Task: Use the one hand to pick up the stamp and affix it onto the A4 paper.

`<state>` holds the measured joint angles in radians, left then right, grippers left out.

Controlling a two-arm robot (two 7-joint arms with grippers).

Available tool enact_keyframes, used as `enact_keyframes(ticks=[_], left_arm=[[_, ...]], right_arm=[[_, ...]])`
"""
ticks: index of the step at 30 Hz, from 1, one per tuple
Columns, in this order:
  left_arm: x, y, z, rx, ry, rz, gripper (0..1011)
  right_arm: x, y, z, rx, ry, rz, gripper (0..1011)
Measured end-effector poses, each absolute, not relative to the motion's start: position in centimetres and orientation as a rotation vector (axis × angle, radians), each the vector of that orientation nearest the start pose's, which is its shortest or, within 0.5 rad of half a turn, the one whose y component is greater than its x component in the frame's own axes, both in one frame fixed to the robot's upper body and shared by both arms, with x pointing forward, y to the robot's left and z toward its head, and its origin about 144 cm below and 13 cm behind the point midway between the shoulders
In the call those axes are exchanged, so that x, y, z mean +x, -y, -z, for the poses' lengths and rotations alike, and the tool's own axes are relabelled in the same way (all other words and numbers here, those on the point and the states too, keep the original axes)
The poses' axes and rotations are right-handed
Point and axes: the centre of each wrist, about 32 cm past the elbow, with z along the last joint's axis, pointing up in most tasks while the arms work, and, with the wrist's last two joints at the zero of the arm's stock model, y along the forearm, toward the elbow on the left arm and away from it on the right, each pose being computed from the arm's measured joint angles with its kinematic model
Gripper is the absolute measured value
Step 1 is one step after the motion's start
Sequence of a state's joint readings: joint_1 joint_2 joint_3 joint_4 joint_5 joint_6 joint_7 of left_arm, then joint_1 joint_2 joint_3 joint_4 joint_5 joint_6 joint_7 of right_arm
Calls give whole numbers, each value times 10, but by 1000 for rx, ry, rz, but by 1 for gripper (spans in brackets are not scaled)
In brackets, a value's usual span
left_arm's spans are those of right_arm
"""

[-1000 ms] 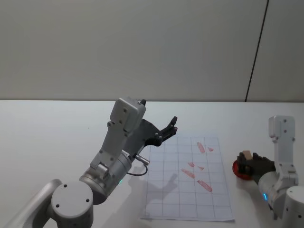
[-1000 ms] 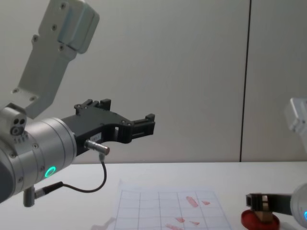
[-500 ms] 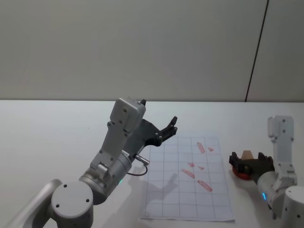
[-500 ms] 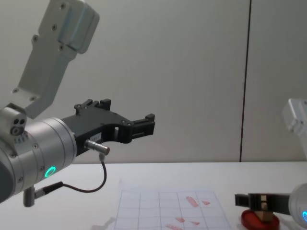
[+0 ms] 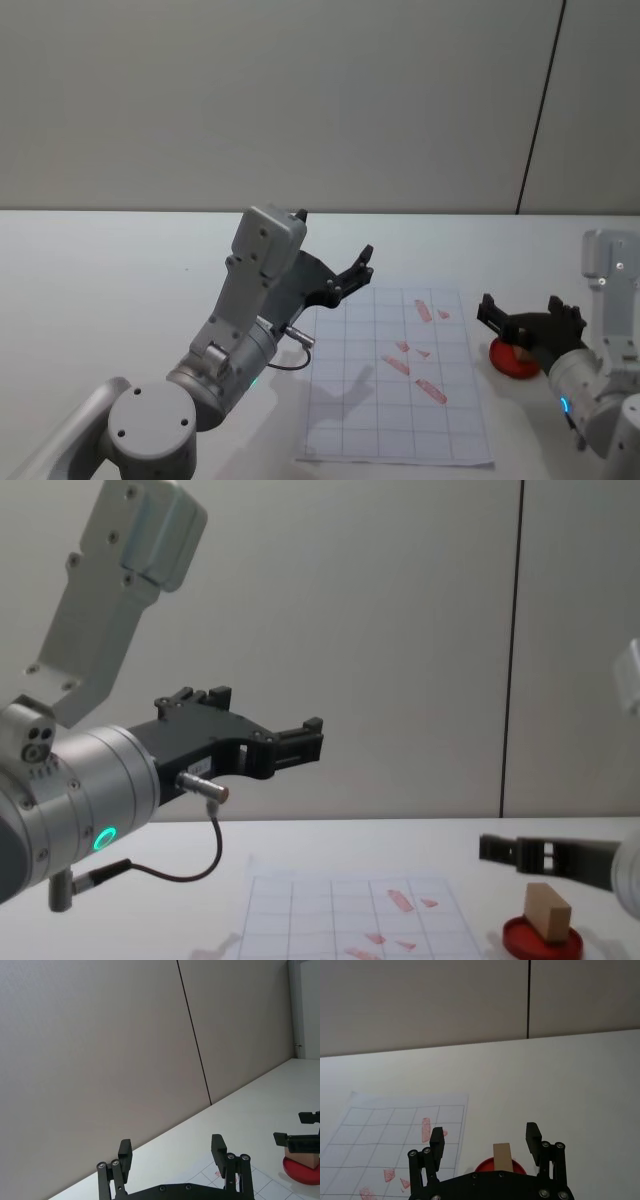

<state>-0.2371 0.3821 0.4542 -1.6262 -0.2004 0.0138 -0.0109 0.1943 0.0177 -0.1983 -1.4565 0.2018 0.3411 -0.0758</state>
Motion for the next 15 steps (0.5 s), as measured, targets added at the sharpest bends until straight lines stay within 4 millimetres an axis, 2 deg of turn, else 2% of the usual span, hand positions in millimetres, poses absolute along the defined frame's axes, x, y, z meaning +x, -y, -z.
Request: enact_keyframes(ticks=[15], left_arm=[[492, -198, -1204, 61, 268, -1124, 1002]], right_arm=[[499, 174, -1180, -48, -264, 1376, 1001]])
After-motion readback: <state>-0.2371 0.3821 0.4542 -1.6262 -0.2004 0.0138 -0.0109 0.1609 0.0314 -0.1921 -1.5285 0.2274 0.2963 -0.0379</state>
